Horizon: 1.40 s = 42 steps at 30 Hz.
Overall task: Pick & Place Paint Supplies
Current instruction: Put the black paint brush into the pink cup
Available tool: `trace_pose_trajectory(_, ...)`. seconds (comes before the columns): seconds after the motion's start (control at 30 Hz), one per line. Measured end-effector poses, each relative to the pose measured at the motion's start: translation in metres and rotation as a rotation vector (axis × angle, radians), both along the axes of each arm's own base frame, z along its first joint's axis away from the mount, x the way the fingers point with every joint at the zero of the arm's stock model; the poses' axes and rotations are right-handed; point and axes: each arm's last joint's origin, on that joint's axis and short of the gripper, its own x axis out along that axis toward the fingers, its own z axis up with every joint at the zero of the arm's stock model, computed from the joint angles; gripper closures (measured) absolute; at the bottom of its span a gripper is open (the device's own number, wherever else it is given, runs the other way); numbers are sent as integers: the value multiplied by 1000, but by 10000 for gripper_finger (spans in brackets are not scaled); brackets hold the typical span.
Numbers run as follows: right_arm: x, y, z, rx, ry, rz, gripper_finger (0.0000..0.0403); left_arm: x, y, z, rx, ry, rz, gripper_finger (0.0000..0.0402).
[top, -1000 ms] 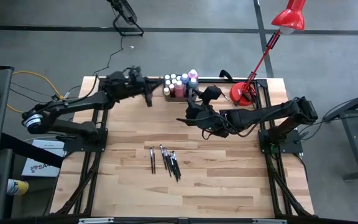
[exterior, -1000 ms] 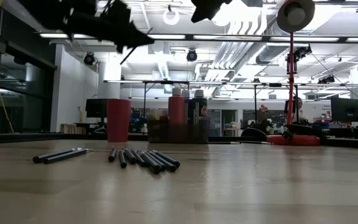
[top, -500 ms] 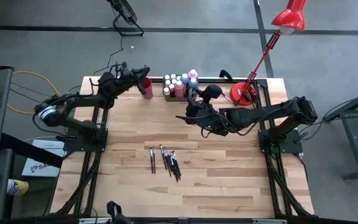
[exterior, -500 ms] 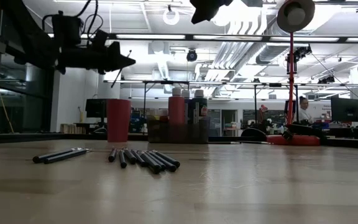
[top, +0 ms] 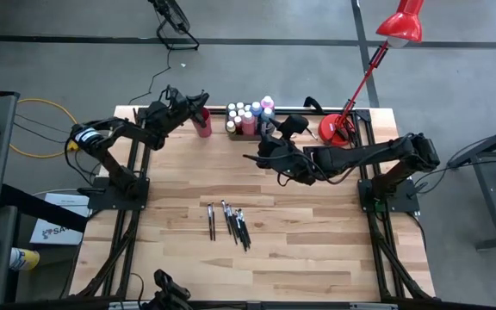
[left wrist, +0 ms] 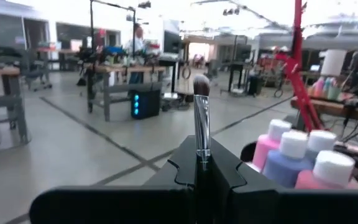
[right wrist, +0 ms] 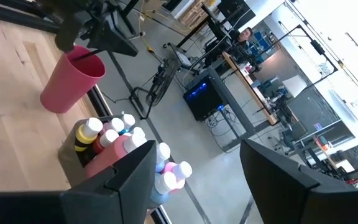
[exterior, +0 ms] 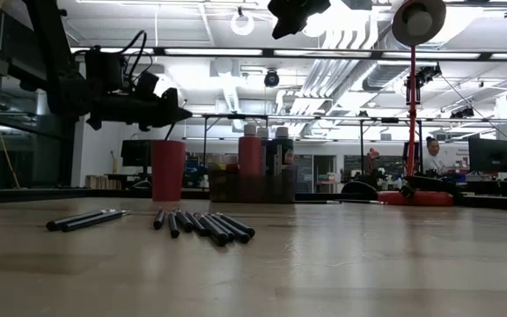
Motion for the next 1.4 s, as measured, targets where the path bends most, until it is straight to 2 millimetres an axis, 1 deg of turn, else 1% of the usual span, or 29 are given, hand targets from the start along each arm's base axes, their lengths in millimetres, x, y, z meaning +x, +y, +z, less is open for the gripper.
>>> trace_pose_trajectory(0.1,0,0,0,0,1,0,176,0,0,0,-17,-18,17,389)
trace_pose_trajectory(0.3,0,0,0,-2,1,-3,176,0,1,0,-21,-23,25,342)
trace_pose_trajectory(0.47,-1,0,0,-10,-3,-24,176,0,1,0,-24,-26,24,317)
trace_pose_trajectory(0.6,-2,-3,1,-5,-85,-115,176,-1,0,3,-35,-64,9,308)
trace_pose_trajectory(0.73,-12,-14,7,107,-229,-141,176,-2,-4,13,31,-103,-34,307)
trace_pose_trajectory(0.87,-29,-34,9,262,-329,-199,176,-4,-7,22,64,-115,-73,306)
trace_pose_trajectory(0.93,-41,-46,6,355,-351,-255,176,-5,-10,28,86,-123,-94,306)
trace_pose_trajectory(1.03,-59,-70,-3,549,-344,-359,176,-6,-14,35,111,-132,-138,306)
trace_pose_trajectory(1.13,-77,-94,-16,724,-257,-498,176,-8,-18,43,124,-148,-180,306)
trace_pose_trajectory(1.23,-90,-116,-29,787,-143,-621,176,-9,-21,48,150,-149,-222,306)
trace_pose_trajectory(1.33,-97,-136,-37,808,-23,-649,176,-10,-23,51,143,-160,-254,306)
trace_pose_trajectory(1.4,-101,-151,-43,864,34,-638,176,-10,-24,52,136,-171,-260,306)
